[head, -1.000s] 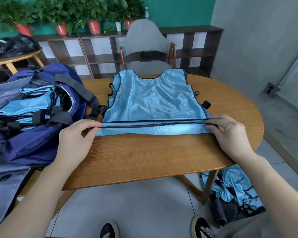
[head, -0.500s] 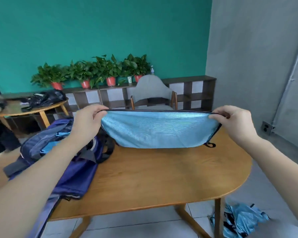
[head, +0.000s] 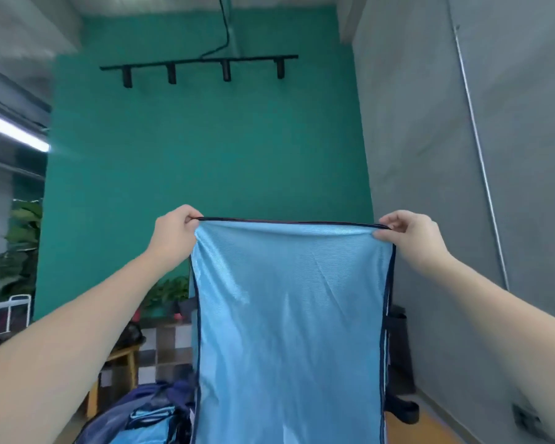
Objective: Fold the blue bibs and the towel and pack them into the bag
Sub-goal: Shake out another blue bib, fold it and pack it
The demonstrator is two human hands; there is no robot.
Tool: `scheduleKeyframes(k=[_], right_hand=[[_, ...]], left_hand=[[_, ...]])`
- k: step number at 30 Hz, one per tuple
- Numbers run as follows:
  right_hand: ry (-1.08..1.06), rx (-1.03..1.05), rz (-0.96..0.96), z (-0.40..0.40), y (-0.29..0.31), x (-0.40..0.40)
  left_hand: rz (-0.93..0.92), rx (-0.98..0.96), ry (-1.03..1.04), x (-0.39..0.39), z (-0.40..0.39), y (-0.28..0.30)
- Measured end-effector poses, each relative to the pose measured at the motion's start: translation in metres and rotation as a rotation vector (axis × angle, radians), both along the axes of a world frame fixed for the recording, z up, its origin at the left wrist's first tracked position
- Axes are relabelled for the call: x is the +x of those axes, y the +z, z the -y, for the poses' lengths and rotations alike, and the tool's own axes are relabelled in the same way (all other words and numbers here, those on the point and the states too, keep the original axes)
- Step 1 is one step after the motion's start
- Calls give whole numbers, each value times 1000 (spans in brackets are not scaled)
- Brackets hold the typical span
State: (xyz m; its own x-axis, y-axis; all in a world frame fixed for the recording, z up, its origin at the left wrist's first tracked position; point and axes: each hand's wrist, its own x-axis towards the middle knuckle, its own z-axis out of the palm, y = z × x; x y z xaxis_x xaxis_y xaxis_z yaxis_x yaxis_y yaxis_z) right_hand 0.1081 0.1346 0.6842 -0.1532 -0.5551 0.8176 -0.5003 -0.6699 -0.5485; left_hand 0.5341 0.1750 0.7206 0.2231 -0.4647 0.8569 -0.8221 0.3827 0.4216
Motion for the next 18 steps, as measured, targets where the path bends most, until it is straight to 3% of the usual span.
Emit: scheduleKeyframes(k=[5,7,10,14,18], right_hand=[[-76,43,-61,-31,39,-6],[-53,211,-58,-44,52,-10],[205,537,12,-64,69,-16],[580,601,181,-74,77,-25],[583,453,225,-65,74,-30]], left_hand=[[3,41,4,-1,-35,39],[21,78,5,1,-42,48],[27,134,-31,5,-48,57],[-205,353,-395,17,-60,56],[-247,459,-645,29,-62,46]])
